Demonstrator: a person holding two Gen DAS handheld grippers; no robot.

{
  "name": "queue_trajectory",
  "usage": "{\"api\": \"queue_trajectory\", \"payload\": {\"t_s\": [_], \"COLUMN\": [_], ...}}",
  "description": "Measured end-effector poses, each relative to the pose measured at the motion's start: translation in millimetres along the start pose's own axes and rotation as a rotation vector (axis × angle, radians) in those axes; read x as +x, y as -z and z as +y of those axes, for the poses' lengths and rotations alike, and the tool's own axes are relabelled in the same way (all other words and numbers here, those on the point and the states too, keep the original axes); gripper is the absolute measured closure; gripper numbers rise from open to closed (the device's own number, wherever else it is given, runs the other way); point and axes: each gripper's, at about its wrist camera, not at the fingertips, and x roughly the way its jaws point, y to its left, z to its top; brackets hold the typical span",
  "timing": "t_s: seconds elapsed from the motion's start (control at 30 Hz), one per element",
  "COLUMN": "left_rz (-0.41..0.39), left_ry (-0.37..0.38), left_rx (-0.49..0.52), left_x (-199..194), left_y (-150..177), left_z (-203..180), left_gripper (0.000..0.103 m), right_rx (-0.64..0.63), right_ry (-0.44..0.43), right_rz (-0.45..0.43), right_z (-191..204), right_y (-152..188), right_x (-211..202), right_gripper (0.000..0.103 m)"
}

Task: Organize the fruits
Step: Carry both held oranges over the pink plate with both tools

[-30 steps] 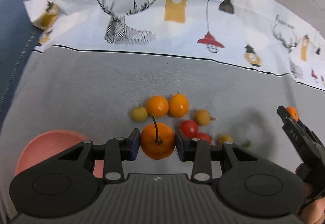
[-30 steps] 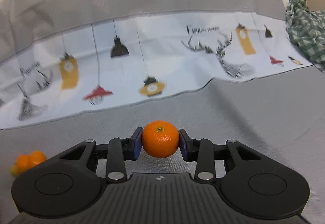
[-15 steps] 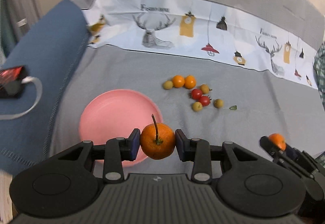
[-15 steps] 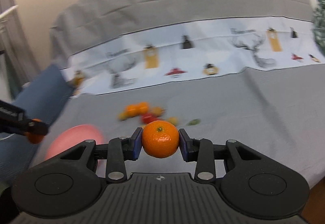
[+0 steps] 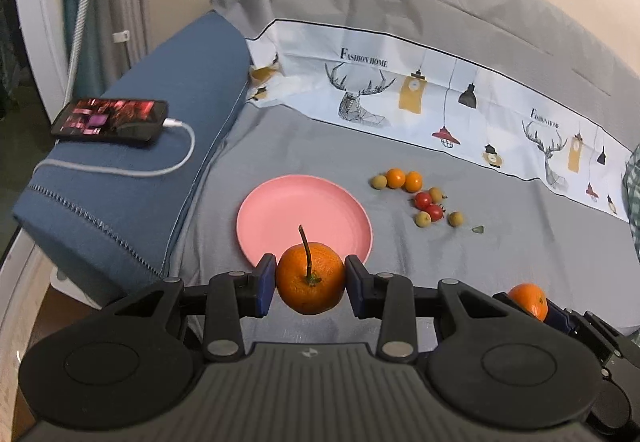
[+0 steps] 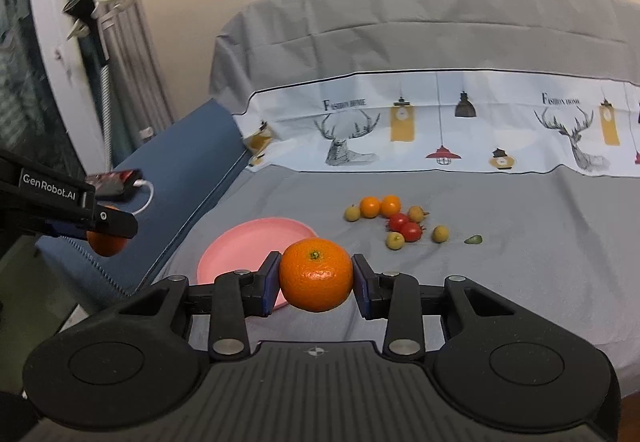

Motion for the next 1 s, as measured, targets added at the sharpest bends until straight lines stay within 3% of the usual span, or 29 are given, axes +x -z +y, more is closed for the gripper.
{"api": "queue_trajectory", "payload": {"t_s": [0.4, 1.0], "left_rz": [0.020, 0.056], "left_ry": [-0.021, -0.014], "left_rx": [0.001, -0.004], "left_x": [5, 21], "left_y": [19, 20], "left_z": [21, 27], "left_gripper": [0.062, 0.062], "right_rx": [-0.051, -0.066], "right_ry": [0.011, 0.018], "right_rz": [0.019, 0.048], "right_z": [15, 19], "right_y": [5, 7], "right_x": [-1, 8], "right_gripper": [0.064, 0.064]}}
